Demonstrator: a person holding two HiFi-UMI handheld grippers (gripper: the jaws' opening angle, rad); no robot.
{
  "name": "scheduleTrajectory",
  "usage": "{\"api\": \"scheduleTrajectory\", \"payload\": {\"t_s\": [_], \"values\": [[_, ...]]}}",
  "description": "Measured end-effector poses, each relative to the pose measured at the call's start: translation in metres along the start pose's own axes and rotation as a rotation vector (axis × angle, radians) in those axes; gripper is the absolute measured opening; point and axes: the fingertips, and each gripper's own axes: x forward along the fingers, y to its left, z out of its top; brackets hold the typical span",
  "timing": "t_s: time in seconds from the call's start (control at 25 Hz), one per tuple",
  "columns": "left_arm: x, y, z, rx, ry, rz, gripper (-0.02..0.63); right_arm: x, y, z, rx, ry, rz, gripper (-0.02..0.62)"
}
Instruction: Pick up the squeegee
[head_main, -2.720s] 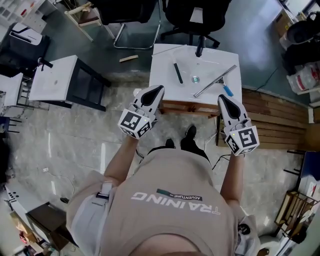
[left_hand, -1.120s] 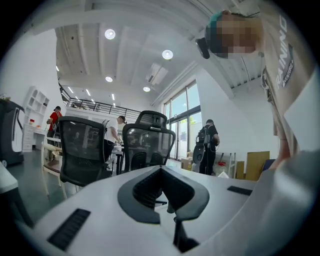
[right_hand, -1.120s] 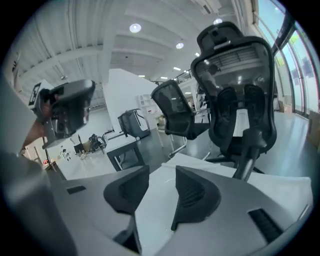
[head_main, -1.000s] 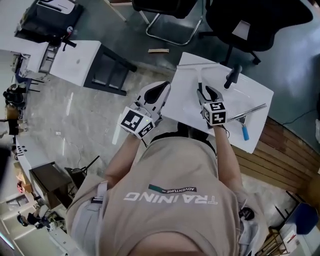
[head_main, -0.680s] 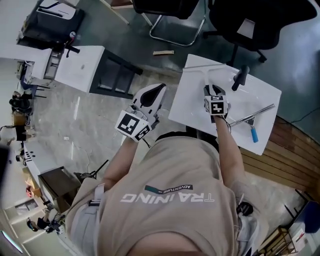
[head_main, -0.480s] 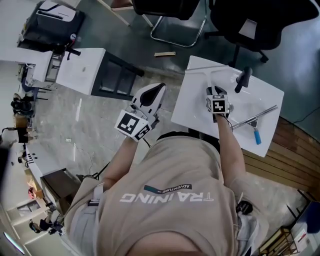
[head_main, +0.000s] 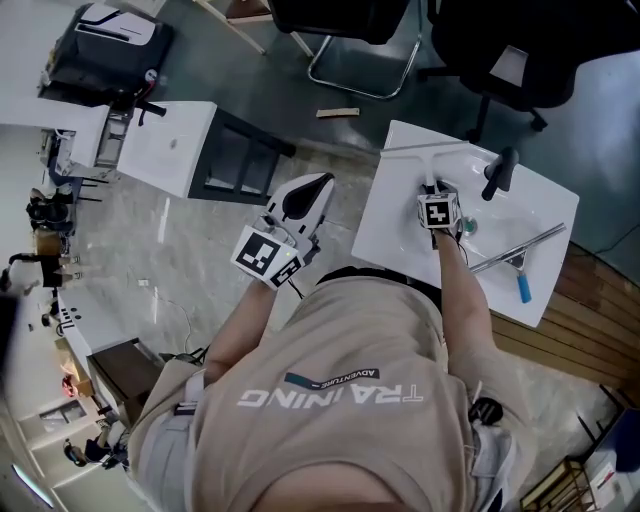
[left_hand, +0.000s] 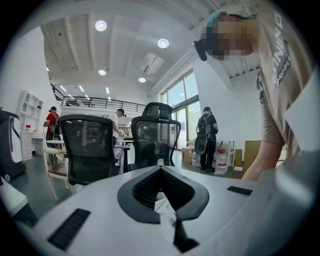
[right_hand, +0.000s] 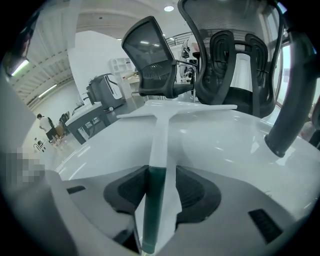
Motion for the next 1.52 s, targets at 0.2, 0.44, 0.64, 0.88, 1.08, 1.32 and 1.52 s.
{"api": "scheduleTrajectory", "payload": {"t_s": [0.2, 0.44, 0.64, 0.88, 1.08, 1.32, 1.52], "values": [[-0.001, 0.014, -0.002, 0.0, 0.002, 0.008, 0.011, 0.007, 0.001, -0.006, -0.024, 0.002, -0.017, 0.161], [0.004, 0.021, -0.001, 0.001, -0.006, -0.005, 0.011, 0.007, 0.006, -0.008, -0.015, -0.014, 0.018, 0.11], [0.007, 0.024, 0.002, 0.008, -0.01, -0.025, 0.011, 0.009, 0.009, -0.009, 0.038, -0.026, 0.042, 0.097], [0.009, 0.022, 0.006, 0.014, -0.027, -0.035, 0.011, -0.001, 0.012, 0.002, 0.009, -0.039, 0.057, 0.091], [0.004, 0.023, 0.006, 0.0, -0.047, -0.029, 0.011, -0.02, 0.015, 0.017, 0.008, -0.077, 0.06, 0.09], [0.002, 0.02, 0.007, -0.01, -0.051, -0.029, 0.011, -0.056, 0.011, 0.039, 0.004, -0.158, 0.047, 0.087], [0.003, 0.016, 0.009, -0.018, -0.074, -0.03, 0.011, -0.091, 0.01, 0.058, -0.006, -0.25, 0.034, 0.087]]}}
